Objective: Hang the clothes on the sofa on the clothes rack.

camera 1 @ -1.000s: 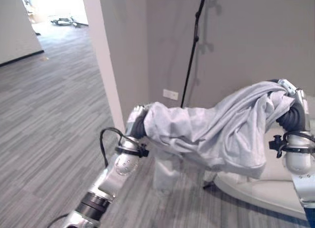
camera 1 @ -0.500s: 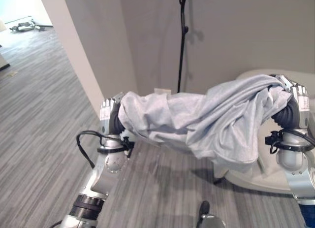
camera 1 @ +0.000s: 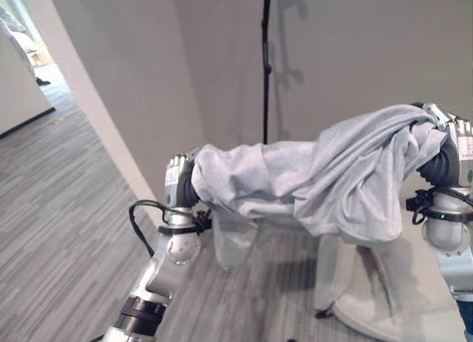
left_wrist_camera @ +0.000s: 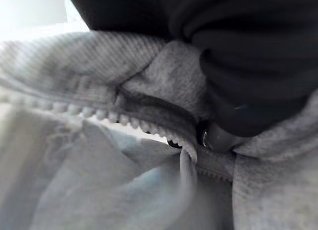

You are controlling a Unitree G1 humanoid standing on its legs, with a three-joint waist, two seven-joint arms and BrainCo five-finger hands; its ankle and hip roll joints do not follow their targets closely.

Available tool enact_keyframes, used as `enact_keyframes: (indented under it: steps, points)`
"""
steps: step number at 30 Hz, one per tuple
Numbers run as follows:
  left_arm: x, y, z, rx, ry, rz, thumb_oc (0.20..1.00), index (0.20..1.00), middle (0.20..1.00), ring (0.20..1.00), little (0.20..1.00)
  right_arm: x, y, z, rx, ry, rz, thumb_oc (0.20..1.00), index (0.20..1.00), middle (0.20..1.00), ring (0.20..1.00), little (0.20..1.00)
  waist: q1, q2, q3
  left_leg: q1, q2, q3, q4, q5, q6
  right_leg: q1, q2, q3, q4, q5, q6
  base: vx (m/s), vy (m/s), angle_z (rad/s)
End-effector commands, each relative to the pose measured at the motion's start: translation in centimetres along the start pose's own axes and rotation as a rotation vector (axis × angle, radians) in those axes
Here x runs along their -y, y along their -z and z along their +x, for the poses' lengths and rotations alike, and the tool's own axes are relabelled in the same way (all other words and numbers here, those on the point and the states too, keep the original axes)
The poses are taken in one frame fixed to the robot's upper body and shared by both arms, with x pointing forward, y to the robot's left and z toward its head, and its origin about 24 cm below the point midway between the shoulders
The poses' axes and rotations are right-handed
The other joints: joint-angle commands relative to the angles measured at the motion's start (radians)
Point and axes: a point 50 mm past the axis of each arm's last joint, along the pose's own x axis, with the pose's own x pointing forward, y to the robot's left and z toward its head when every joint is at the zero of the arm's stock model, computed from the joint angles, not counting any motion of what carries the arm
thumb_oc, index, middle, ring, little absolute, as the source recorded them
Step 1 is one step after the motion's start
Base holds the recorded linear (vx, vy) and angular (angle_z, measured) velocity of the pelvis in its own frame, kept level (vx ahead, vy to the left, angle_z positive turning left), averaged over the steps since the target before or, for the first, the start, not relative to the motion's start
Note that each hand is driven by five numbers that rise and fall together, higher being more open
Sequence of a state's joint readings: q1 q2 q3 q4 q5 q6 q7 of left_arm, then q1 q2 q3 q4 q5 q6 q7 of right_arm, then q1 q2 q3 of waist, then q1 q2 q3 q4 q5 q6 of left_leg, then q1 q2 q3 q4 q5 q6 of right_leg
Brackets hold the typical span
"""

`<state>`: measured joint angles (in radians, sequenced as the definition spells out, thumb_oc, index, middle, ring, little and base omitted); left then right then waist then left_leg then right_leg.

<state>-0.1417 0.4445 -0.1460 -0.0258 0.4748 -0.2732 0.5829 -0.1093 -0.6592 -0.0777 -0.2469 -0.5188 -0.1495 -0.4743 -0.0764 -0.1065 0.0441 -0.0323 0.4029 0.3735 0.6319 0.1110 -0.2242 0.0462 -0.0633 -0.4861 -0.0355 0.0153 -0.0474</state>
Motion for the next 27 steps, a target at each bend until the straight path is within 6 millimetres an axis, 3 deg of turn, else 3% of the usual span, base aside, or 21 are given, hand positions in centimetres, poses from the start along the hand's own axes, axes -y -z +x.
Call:
enact_keyframes:
  steps: [1,2,3,4,6,8,9,10,12,14,17,22,23,24,25,27]
  points:
    - [-3.4,-1.0,1.6,0.101,-0.145,0.035,0.2,0.2,0.2,0.2,0.2,2.9,0.2,1.6,0.051,0.114,-0.052,0.2,0.2,0.2,0.2,0.2,0.019,0.003,-0.02,-0.022,-0.044,0.045,-0.137,-0.082,0.036,0.111,-0.055,0.027,-0.019,-0.086,0.085,0.13,0.032,-0.01]
    - [-3.4,-1.0,1.6,0.102,-0.146,0.035,0.2,0.2,0.2,0.2,0.2,2.9,0.3,1.6,0.052,0.115,-0.052,0.2,0.2,0.2,0.2,0.2,0.018,0.002,-0.022,-0.02,-0.05,0.048,-0.144,-0.083,0.04,0.108,-0.059,0.027,-0.018,-0.086,0.087,0.19,0.091,-0.06]
    - [-4.1,-0.8,2.0,0.109,-0.185,0.067,0.2,0.2,0.2,0.2,0.2,3.2,0.5,2.0,0.051,0.125,-0.061,0.2,0.2,0.2,0.2,0.2,0.034,0.004,-0.023,-0.081,-0.071,0.042,-0.267,-0.102,0.055,0.123,-0.059,0.042,-0.016,-0.099,0.096,0.21,0.143,-0.04]
    - [-4.3,-0.8,2.2,0.114,-0.208,0.081,0.2,0.2,0.2,0.2,0.2,3.2,0.6,2.3,0.052,0.133,-0.062,0.2,0.2,0.2,0.2,0.2,0.039,0.011,-0.027,-0.092,-0.09,0.024,-0.364,-0.078,0.058,0.122,-0.059,0.054,-0.01,-0.104,0.104,0.3,0.19,-0.07]
    - [-4.9,-0.6,2.9,0.12,-0.257,0.112,0.2,0.2,0.2,0.2,0.2,3.3,0.9,3.3,0.057,0.156,-0.074,0.2,0.2,0.2,0.2,0.2,0.054,0.022,-0.024,-0.105,-0.115,-0.029,-0.554,0.028,0.045,0.138,-0.054,0.073,-0.001,-0.117,0.112,0.28,0.12,-0.31]
    - [-5.2,-0.5,3.5,0.131,-0.283,0.133,0.2,0.2,0.2,0.2,0.2,3.3,1.0,4.0,0.057,0.178,-0.069,0.2,0.2,0.2,0.2,0.2,0.061,0.026,-0.016,-0.116,-0.115,-0.055,-0.631,0.058,0.036,0.15,-0.052,0.085,0.008,-0.129,0.117,0.25,0.065,-0.53]
    - [-5.7,-0.6,4.0,0.142,-0.309,0.158,0.2,0.2,0.2,0.2,0.2,3.6,1.0,4.4,0.055,0.209,-0.057,0.2,0.2,0.2,0.2,0.2,0.068,0.037,-0.011,-0.14,-0.106,-0.058,-0.696,0.105,0.034,0.173,-0.046,0.093,0.022,-0.138,0.123,0.23,0.044,-0.52]
    - [-5.7,-0.6,4.1,0.142,-0.31,0.158,0.2,0.2,0.2,0.2,0.2,3.6,1.0,4.5,0.056,0.21,-0.058,0.2,0.2,0.2,0.2,0.2,0.067,0.035,-0.014,-0.13,-0.108,-0.071,-0.707,0.096,0.025,0.178,-0.045,0.11,0.021,-0.148,0.125,0.52,0.121,-0.4]
    - [-5.9,-0.4,3.7,0.135,-0.3,0.168,0.2,0.2,0.2,0.2,0.2,3.6,0.8,4.4,0.054,0.217,-0.054,0.2,0.2,0.2,0.2,0.2,0.074,0.056,-0.029,-0.122,-0.097,-0.025,-0.7,0.136,0.037,0.212,-0.034,0.131,0.044,-0.174,0.129,0.41,0.106,-0.4]
    - [-5.8,-0.2,3.4,0.123,-0.286,0.169,0.2,0.2,0.2,0.2,0.2,3.5,0.8,4.4,0.05,0.218,-0.048,0.2,0.2,0.2,0.2,0.2,0.085,0.06,-0.036,-0.113,-0.095,-0.015,-0.684,0.138,0.043,0.225,-0.035,0.146,0.053,-0.19,0.129,0.26,0.097,-0.36]
    - [-4.7,0.3,2.4,0.086,-0.211,0.138,0.2,0.2,0.2,0.2,0.2,2.8,1.3,3.0,-0.006,0.173,-0.048,0.2,0.2,0.2,0.2,0.2,0.087,0.034,-0.054,-0.135,-0.126,0.005,-0.583,0.096,0.071,0.253,-0.085,0.159,0.098,-0.199,0.14,0.49,0.181,-0.4]
    - [-4.0,0.2,2.1,0.098,-0.149,0.122,0.2,0.2,0.2,0.2,0.2,2.3,1.4,2.5,-0.034,0.173,-0.028,0.2,0.2,0.2,0.2,0.2,0.082,0.001,-0.067,-0.116,-0.207,0.034,-0.554,-0.004,0.129,0.192,-0.178,0.18,0.264,-0.131,0.192,0.33,0.204,-0.16]
    - [-4.0,0.1,2.3,0.104,-0.146,0.128,0.2,0.2,0.2,0.2,0.2,2.1,1.3,2.5,-0.036,0.176,-0.028,0.2,0.2,0.2,0.2,0.2,0.075,-0.002,-0.061,-0.093,-0.249,0.051,-0.542,-0.053,0.167,0.141,-0.222,0.176,0.392,-0.054,0.213,0.18,0.209,-0.08]
    - [-4.0,0.1,2.3,0.105,-0.146,0.129,0.2,0.2,0.2,0.2,0.2,2.1,1.3,2.5,-0.036,0.176,-0.028,0.2,0.2,0.2,0.2,0.2,0.076,-0.005,-0.06,-0.094,-0.256,0.054,-0.541,-0.059,0.174,0.133,-0.231,0.181,0.404,-0.053,0.22,0.26,0.288,-0.03]
    - [-4.2,0.1,2.4,0.107,-0.149,0.135,0.2,0.2,0.2,0.2,0.2,2.1,1.2,2.6,-0.035,0.182,-0.028,0.2,0.2,0.2,0.2,0.2,0.072,-0.006,-0.058,-0.075,-0.285,0.063,-0.541,-0.089,0.201,0.11,-0.26,0.18,0.48,-0.003,0.233,0.16,0.245,0.11]
    - [-4.6,-0.1,2.6,0.12,-0.177,0.149,0.2,0.2,0.2,0.2,0.2,2.0,0.8,2.8,-0.026,0.206,-0.036,0.2,0.2,0.2,0.2,0.2,0.063,0.007,-0.043,-0.005,-0.353,0.08,-0.547,-0.154,0.266,0.033,-0.344,0.157,0.684,0.153,0.269,0.34,0.417,0.15]
